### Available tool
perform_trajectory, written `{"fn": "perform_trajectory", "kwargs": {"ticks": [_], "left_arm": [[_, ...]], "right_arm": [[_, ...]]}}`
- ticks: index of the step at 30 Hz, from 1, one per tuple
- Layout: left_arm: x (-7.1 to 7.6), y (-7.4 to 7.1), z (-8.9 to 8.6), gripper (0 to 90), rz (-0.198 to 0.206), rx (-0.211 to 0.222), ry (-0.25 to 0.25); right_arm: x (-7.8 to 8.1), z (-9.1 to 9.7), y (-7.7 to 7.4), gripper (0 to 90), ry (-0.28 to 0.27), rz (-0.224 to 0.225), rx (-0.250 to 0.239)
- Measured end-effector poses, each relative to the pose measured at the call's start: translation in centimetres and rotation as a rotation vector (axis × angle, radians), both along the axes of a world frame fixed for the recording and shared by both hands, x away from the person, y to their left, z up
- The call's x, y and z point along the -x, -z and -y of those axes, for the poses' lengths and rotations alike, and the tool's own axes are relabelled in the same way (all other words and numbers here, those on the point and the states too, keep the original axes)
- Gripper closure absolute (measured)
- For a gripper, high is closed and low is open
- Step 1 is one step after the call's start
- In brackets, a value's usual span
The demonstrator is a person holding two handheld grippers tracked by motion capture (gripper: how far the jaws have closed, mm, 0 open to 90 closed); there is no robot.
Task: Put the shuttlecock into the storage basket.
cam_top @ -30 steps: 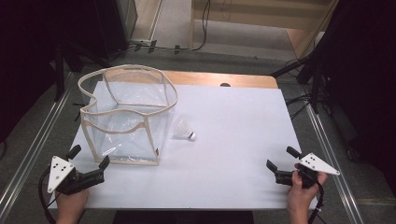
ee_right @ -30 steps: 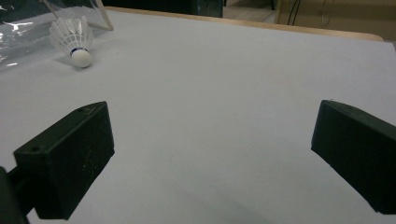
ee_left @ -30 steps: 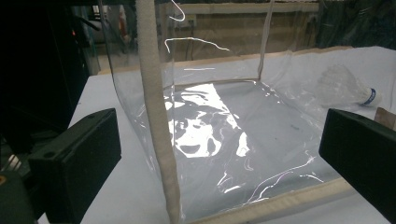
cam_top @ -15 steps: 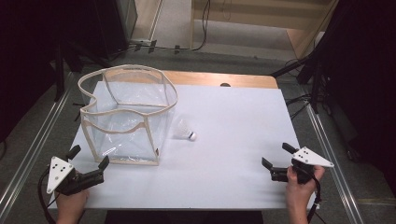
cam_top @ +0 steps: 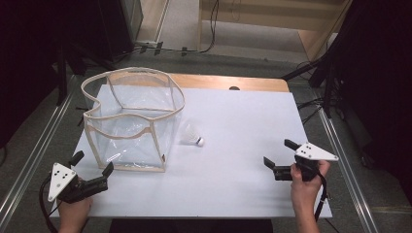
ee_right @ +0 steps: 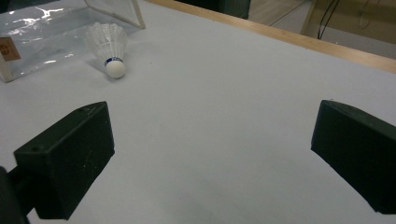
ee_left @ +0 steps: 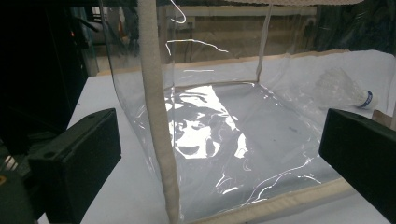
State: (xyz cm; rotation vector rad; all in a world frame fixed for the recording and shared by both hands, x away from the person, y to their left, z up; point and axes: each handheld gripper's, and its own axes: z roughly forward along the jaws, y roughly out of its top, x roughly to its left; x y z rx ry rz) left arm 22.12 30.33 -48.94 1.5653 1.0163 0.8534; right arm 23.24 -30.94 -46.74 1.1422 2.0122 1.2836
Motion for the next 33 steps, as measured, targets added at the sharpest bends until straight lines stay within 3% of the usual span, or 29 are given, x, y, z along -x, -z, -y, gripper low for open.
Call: {"fn": "perform_trajectory", "kwargs": {"ticks": [15, 33], "left_arm": [[-0.1, 0.0, 0.0, 0.0, 0.001, -0.005, 0.004], [-0.1, 0.0, 0.0, 0.0, -0.002, 0.002, 0.010]], "right_arm": [[-3.7, -3.3, -3.0, 0.0, -0.086, -0.039, 0.094], [-6.9, -6.6, -4.7, 0.0, -0.162, -0.076, 0.149]]}}
